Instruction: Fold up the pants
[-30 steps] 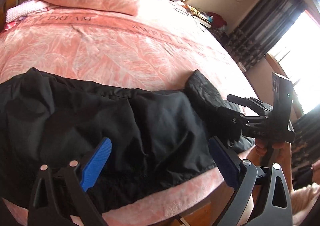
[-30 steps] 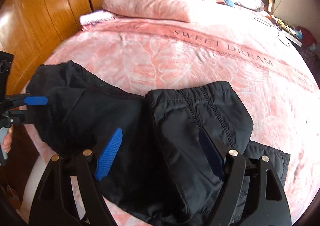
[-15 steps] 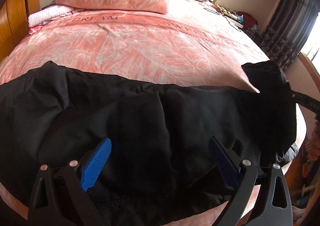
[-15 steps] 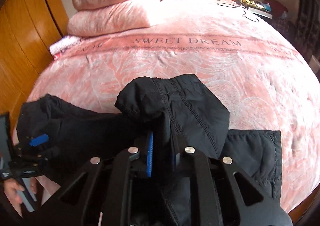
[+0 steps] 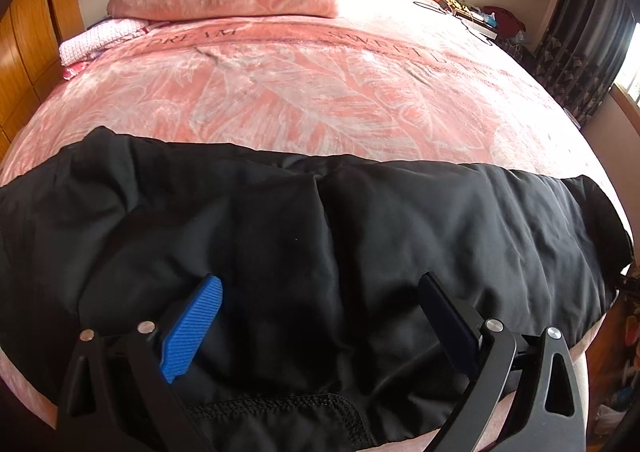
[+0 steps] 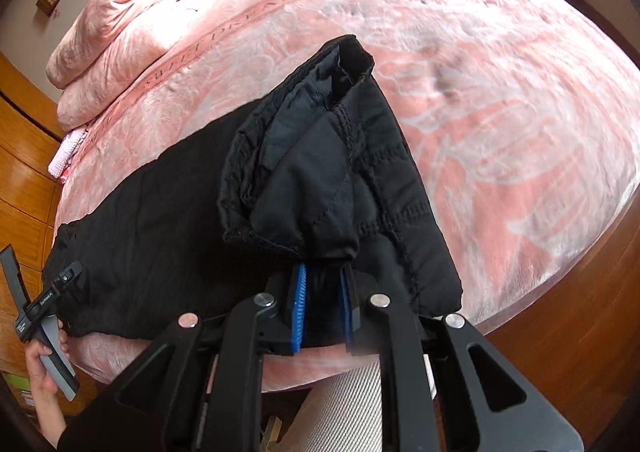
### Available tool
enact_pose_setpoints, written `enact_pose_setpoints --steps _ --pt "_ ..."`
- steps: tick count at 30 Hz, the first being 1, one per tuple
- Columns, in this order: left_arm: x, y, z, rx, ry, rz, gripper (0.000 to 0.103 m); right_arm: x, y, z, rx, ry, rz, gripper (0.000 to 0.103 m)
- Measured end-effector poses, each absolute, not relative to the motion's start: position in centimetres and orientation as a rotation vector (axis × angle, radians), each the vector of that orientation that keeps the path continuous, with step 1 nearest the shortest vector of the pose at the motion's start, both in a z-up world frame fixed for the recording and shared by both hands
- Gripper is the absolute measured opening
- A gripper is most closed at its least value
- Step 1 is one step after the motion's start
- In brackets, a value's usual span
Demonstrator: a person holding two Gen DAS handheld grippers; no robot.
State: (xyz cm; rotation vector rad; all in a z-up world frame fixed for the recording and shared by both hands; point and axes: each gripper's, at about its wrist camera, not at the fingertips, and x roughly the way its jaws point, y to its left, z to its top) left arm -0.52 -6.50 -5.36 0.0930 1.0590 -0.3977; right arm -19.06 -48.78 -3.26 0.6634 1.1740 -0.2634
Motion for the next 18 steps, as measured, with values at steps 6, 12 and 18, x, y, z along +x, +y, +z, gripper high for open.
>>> enact_pose_setpoints --steps 6,12,18 --pt "-0.7 -7.0 -4.4 0.102 1.039 -0.423 0.099 -19.8 -48.8 -1.0 0.447 1.168 -0.388 0.059" --pt "-0.5 -6.5 -4.5 0.054 1.021 -0.428 0.099 -20.1 -50.5 1.4 0.353 1.084 -0.451 0.059" --pt "-0.4 -5.8 -6.9 0.083 1.041 -0.437 0.099 -17.6 -50.6 -1.9 0.362 1.217 -0.443 0.056"
